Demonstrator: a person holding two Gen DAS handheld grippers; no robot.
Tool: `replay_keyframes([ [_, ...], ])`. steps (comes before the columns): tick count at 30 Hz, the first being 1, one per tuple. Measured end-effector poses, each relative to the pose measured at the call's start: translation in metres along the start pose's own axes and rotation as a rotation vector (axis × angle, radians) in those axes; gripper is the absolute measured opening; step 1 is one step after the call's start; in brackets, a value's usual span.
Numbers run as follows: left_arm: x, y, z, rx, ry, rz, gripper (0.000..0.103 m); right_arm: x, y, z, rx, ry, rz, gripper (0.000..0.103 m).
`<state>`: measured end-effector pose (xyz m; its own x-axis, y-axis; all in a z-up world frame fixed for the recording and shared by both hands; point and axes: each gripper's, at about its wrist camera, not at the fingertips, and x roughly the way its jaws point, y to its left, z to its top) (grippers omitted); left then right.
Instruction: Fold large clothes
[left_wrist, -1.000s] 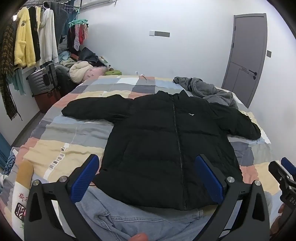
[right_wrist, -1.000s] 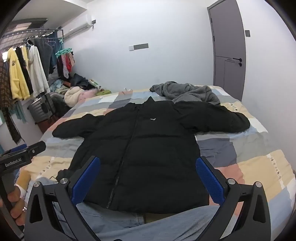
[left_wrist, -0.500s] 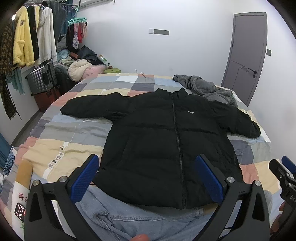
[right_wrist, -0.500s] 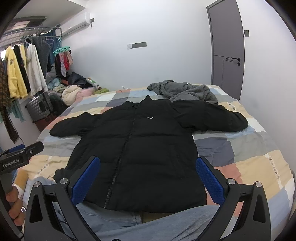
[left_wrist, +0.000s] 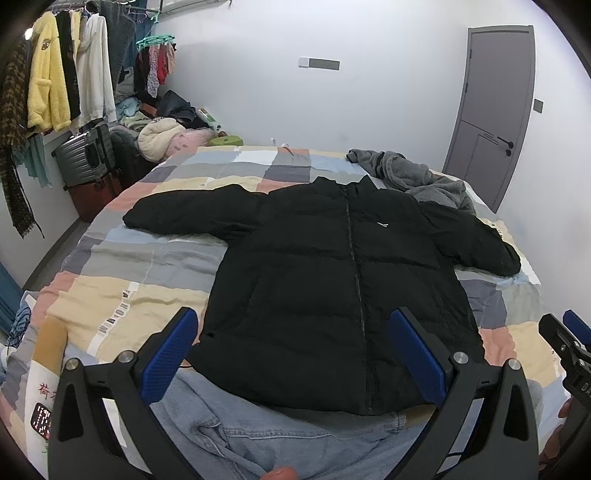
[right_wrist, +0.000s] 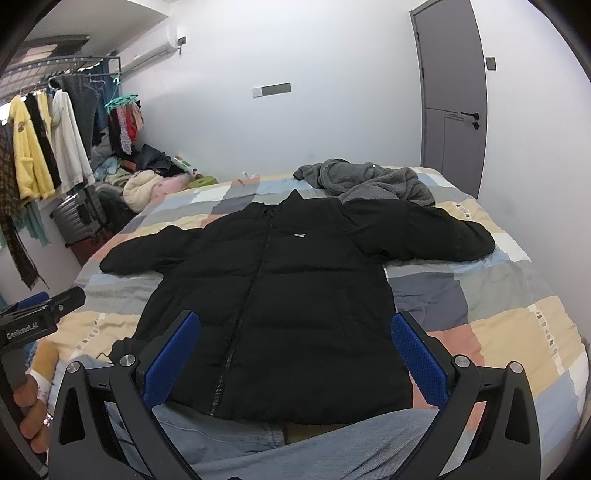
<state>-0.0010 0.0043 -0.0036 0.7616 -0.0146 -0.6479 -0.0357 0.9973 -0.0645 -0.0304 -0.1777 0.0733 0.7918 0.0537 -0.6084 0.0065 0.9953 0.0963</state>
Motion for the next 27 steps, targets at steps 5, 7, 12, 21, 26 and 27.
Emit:
replay_keyframes([
  [5,0.002,-0.002,-0.001,0.004,0.010,0.012,0.103,-0.002,-0.004,-0.001,0.018,-0.007,-0.012,0.103],
  [7,0.002,-0.002,-0.001,0.001,0.014,0.011,0.103,-0.003,-0.006,-0.002,0.021,-0.006,-0.018,0.103],
  [12,0.001,-0.001,-0.001,0.005,0.011,0.006,0.103,-0.006,-0.008,-0.003,0.022,-0.001,-0.032,0.103],
  [21,0.006,-0.009,-0.003,0.001,0.035,-0.008,0.103,-0.006,-0.003,0.000,0.014,-0.004,-0.023,0.103],
  [26,0.009,-0.013,-0.002,0.004,0.038,0.000,0.103,-0.003,-0.003,0.000,0.006,0.003,-0.019,0.103],
  [27,0.008,-0.013,-0.001,0.006,0.036,-0.002,0.103,-0.003,-0.004,0.000,0.008,0.003,-0.017,0.103],
])
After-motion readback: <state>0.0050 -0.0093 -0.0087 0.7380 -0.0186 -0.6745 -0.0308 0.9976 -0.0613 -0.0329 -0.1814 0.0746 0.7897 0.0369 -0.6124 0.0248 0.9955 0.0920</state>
